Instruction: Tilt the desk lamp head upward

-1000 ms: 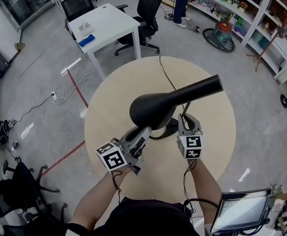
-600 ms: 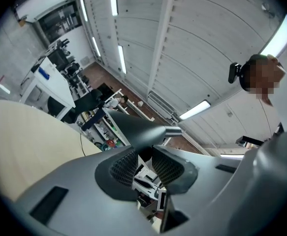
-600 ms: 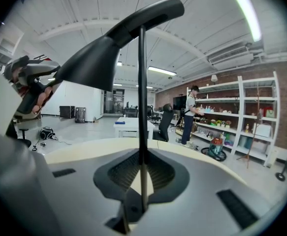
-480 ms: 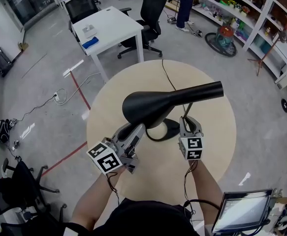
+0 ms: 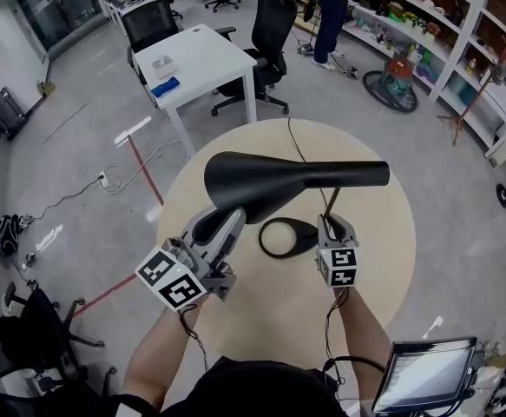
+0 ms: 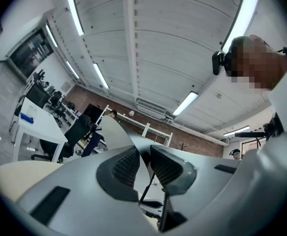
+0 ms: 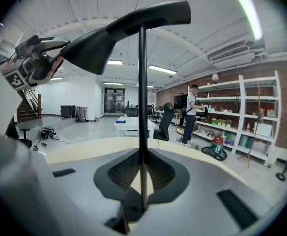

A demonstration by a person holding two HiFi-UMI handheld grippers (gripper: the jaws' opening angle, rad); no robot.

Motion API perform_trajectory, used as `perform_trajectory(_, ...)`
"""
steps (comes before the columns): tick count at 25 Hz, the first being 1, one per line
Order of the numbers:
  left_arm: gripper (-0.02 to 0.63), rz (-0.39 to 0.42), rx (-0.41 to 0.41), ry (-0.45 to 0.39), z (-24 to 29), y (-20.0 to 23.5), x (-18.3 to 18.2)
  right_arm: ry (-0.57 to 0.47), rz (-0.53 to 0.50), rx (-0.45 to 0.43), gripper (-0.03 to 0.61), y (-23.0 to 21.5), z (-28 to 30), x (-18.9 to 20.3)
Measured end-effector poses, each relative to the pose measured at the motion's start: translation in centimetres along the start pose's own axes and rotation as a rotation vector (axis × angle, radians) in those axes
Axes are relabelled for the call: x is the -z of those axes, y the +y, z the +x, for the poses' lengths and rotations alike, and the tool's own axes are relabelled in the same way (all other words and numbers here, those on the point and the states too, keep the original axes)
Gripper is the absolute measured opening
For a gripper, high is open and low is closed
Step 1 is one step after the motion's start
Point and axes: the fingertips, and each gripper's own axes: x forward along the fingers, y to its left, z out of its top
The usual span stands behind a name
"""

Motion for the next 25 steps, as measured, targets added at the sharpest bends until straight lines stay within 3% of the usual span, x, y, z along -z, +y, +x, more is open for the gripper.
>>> perform_trajectory(16, 0.064, 0.156, 0.035, -0.032, 2.3, -2.5, -5.8, 0.004, -0.002, 0.013, 0.046, -0.1, 0.2, -0.3)
perform_trajectory(25, 0.063, 0.149, 0.035, -0.039, 2.4, -2.0, -5.5, -0.003, 0.046, -0.006, 0.048, 0.0, 0.4, -0.8)
